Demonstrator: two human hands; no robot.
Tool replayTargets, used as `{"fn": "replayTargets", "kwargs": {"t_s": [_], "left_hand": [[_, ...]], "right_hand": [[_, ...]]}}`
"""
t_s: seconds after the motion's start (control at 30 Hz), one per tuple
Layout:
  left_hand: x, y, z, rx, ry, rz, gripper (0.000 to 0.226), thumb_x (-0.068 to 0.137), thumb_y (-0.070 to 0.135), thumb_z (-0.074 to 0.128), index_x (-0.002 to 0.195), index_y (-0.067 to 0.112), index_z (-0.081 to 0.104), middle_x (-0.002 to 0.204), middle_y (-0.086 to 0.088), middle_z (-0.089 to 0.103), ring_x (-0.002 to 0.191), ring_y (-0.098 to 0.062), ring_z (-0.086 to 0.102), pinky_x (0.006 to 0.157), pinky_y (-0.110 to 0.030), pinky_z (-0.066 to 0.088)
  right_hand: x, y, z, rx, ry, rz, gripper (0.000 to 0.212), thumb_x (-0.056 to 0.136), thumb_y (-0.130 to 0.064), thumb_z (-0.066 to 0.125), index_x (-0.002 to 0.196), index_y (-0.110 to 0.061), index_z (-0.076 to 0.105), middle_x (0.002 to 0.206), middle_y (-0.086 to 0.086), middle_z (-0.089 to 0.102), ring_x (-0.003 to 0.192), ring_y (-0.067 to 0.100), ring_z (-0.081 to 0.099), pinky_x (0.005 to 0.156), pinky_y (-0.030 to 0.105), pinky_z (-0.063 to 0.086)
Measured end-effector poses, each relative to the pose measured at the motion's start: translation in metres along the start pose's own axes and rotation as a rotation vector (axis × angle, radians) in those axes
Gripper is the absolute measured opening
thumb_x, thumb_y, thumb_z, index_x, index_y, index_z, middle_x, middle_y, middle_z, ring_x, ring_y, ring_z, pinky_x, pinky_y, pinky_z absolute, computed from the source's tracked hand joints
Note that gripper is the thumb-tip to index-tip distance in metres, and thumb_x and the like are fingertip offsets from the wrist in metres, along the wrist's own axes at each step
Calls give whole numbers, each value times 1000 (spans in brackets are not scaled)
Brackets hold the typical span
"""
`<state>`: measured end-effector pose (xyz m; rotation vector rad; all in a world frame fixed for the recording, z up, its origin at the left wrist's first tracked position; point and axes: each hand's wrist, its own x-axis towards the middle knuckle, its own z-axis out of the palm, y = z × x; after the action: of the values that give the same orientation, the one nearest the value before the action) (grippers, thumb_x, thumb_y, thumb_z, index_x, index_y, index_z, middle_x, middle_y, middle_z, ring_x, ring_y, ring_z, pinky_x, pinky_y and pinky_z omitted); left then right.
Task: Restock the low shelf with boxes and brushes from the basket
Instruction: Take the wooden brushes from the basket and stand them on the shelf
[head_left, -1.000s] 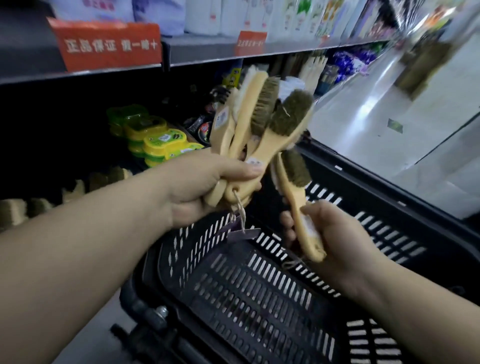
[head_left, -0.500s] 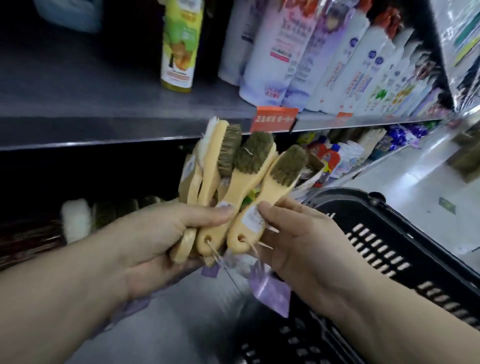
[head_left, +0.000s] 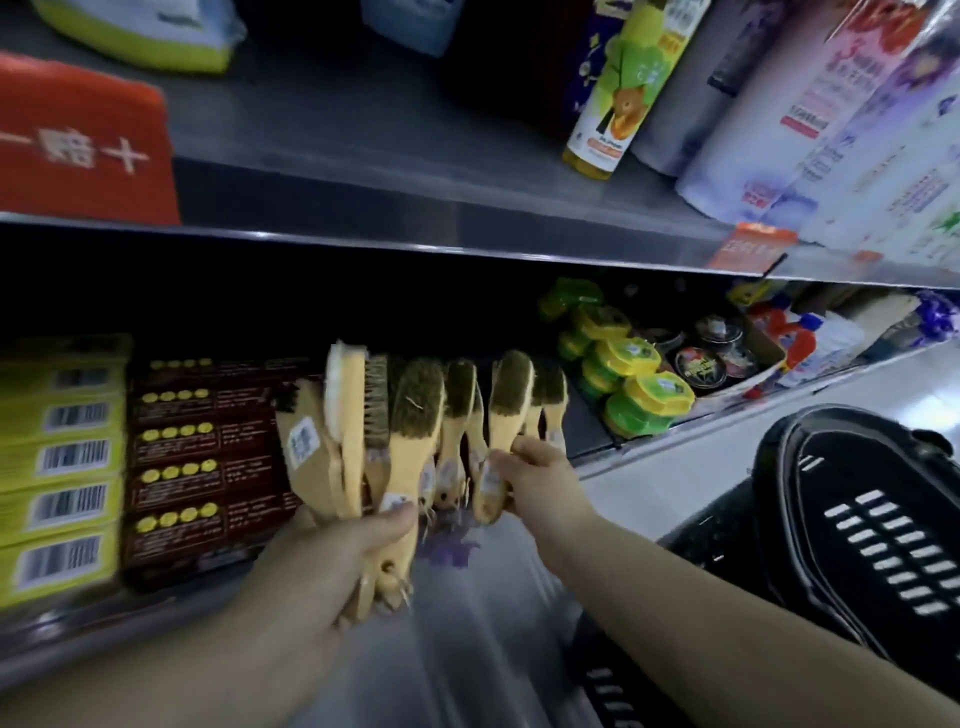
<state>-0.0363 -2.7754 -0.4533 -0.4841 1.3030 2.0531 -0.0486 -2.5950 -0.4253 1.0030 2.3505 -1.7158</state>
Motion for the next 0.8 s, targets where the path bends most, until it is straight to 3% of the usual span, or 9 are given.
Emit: {"fn": "replayTargets", "kwargs": {"t_s": [0.1,0.13,0.23,0.4,0.5,0.53,0.63,0.7,0.8], "left_hand": [[14,-5,-21,-25,7,-10,46,59,17,86,101,30,72,97,-6,74,91,-29,70,77,-45,52],[15,-4,-24,-21,2,-4,50,57,21,88,103,32,71,102,-6,73,94,-29,70,81,-49,51],[22,-5,-34,-6,-3,30,56,56,28,90,106,35,68,108,-5,72,98,-28,69,86,-57,48],[21,-3,-26,32,-3,122,31,62,28,84,91,27,73,105,-9,72,92,-27,70,84,-50,53],[19,5,0,24,2,226,51,49,25,82,98,25,69,93,-6,75,82,-26,69,76,-43,55],[21,8,11,29,5,244,55,50,23,81,103,23,67,87,-6,75,76,-25,67,67,-37,55],[35,17,43,-6,20,279,34,73,7,73,104,16,61,73,-3,72,54,-12,64,40,-20,46],[46,22,58,-32,53,282,31,79,6,70,108,13,59,75,-1,69,47,-7,61,41,-19,46],[60,23,66,-42,61,286,31,78,8,72,107,13,61,87,-6,70,65,-15,63,54,-25,52]], "right_hand": [[25,6,2,-107,27,-30,8,97,-19,49,92,-16,55,72,3,53,61,18,52,43,19,43],[31,7,1,-138,40,-28,8,97,-22,49,101,-17,55,70,-1,51,59,13,49,42,17,40],[59,15,-4,-205,63,-62,40,98,-24,49,136,-12,44,75,-6,52,62,5,46,53,21,39],[79,28,0,-259,17,-120,45,99,-19,45,143,-14,35,102,1,52,71,10,50,61,22,43],[85,34,6,-338,-28,-151,45,100,-21,43,144,-16,34,101,2,52,69,16,54,64,32,49],[86,34,7,-362,-30,-166,44,100,-21,42,143,-16,35,99,3,53,64,15,52,58,29,47],[90,31,8,-441,-19,-204,29,98,-18,43,125,-12,50,78,2,55,56,13,48,49,25,38],[92,30,8,-490,-10,-212,17,95,-18,46,107,-10,55,66,-1,51,53,11,45,42,21,33],[93,29,9,-463,4,-204,6,94,-19,50,91,-14,50,65,-2,50,58,17,50,33,12,28]]}}
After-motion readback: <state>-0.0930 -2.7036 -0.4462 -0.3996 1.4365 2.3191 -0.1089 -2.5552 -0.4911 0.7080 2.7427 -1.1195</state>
